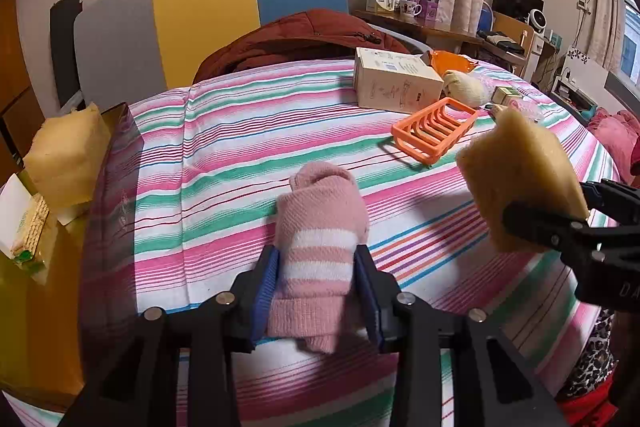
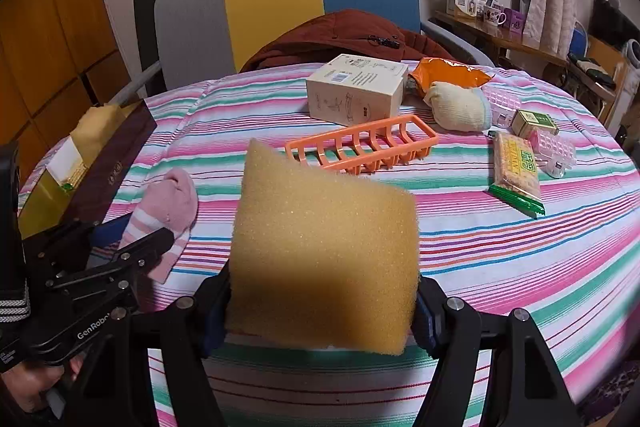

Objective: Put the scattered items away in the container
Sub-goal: 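Carry the pink sock and yellow sponge with both tools toward the gold tray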

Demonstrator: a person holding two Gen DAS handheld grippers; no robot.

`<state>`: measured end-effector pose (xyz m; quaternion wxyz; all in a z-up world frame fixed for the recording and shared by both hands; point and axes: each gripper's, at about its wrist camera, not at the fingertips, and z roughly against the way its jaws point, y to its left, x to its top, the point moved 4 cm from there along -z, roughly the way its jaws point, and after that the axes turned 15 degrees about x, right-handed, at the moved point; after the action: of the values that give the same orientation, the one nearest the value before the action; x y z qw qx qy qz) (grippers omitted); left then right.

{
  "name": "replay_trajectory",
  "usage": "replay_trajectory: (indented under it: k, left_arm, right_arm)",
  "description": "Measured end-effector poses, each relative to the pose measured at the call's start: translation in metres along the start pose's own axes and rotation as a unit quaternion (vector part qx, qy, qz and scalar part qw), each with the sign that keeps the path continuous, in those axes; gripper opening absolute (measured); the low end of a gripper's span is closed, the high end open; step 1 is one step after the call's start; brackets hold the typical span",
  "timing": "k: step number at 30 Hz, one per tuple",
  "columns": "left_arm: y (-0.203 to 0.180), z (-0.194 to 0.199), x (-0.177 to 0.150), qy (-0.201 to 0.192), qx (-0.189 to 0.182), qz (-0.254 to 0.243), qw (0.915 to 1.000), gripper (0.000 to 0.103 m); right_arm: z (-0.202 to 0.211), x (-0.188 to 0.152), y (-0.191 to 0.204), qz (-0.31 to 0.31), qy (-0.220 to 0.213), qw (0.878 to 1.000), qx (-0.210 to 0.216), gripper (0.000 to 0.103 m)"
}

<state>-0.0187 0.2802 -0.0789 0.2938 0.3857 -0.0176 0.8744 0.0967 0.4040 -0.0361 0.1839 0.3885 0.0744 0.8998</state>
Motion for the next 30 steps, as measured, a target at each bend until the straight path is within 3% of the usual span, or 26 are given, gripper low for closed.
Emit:
replay_trajectory:
  k: [17,30]
  left_arm:
    - [0.0,0.003,0.0,-0.015,-0.001,0.006,0.9999,0.032]
    - [0.027,0.058,0.015,-0.063,0.001,0.031,0.9975,0.031]
  right_arm:
    - [-0.008,-0.005,-0.003,-0.012,-0.001,1.0,0.002,0.074]
    - [-0.001,0.003,0.016,-0.004,-0.018,1.0,0.015,0.074]
